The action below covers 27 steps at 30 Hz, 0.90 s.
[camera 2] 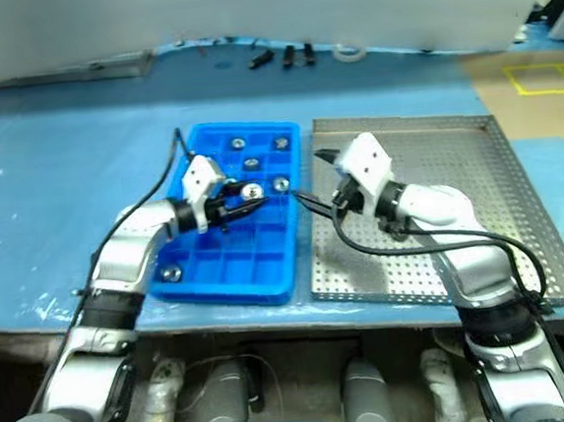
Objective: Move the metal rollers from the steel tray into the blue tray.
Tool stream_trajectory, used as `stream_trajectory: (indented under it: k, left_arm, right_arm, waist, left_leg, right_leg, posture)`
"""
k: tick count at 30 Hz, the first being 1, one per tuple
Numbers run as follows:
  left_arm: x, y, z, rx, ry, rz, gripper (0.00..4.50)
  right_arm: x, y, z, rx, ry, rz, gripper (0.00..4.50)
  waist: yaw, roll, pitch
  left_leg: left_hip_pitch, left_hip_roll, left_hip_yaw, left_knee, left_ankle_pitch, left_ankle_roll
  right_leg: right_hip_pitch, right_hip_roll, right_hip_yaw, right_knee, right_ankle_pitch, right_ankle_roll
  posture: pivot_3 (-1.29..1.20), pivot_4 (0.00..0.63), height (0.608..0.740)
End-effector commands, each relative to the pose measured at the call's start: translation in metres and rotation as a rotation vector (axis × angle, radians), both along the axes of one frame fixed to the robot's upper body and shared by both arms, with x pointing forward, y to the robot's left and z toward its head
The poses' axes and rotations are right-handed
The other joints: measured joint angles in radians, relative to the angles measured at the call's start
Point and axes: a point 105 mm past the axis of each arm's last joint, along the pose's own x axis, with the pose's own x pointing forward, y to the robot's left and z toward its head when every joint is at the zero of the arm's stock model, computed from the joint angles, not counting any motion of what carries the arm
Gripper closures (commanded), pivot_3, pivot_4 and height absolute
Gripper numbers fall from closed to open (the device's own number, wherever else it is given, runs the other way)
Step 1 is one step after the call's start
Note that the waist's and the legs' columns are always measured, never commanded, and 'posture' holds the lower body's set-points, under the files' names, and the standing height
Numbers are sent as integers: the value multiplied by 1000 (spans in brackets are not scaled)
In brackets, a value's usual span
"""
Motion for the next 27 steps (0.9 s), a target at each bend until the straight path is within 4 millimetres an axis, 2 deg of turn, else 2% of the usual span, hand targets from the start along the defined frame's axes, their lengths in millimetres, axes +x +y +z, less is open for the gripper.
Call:
stream_trajectory:
  k: [1, 3, 6, 11, 16, 22, 27]
  left_arm:
    - [-2, 12, 17, -35, -60, 85, 2669]
    - [-3, 18, 14, -31, -56, 131, 2669]
    - [-10, 16, 10, -25, -39, 133, 2669]
    - [-16, 18, 5, -17, 1, 128, 2669]
    - [-25, 27, -22, 48, 93, 113, 2669]
    - [-20, 27, -25, 46, 134, 112, 2669]
    - [-16, 26, -23, 59, 120, 96, 1088]
  right_arm:
    - [3, 13, 5, 3, -35, 87, 405]
    - [5, 20, 6, 7, -37, 124, 405]
    - [7, 26, 4, 6, -39, 159, 405]
    - [8, 28, 3, 10, -38, 177, 405]
    - [6, 26, -3, 7, -24, 164, 405]
    - [5, 22, -5, 6, -22, 143, 405]
    - [6, 18, -5, 10, -23, 118, 405]
  waist:
    - [39, 0, 0]
    - [63, 0, 0]
    - [89, 0, 0]
    - [90, 0, 0]
    - [82, 0, 0]
    - [86, 0, 0]
    - [83, 0, 0]
  left_leg:
    - [-1, 0, 0, 0, 0, -1]
    - [-2, -1, 0, 1, -1, -3]
    - [-3, -1, -1, 2, 1, -7]
    - [-2, 1, -3, -2, 6, -15]
    - [1, 1, -4, -6, 9, -18]
    - [-1, 1, -4, -7, 9, -19]
    - [0, 1, -4, -7, 10, -20]
  right_leg:
    - [-1, 0, 0, 1, 0, 0]
    - [-4, -2, 0, 6, -1, -2]
    - [-7, -1, 0, 11, -2, -2]
    - [-8, 1, -2, 13, -2, -2]
    - [-10, 3, 0, 15, -2, -2]
    - [-12, 4, 0, 14, -2, -2]
    - [-12, 4, 0, 14, -2, -2]
  posture:
    - [187, 150, 740]
    - [218, 150, 740]
    - [235, 150, 740]
    - [238, 150, 740]
    - [218, 150, 740]
    - [193, 150, 740]
    - [168, 150, 740]
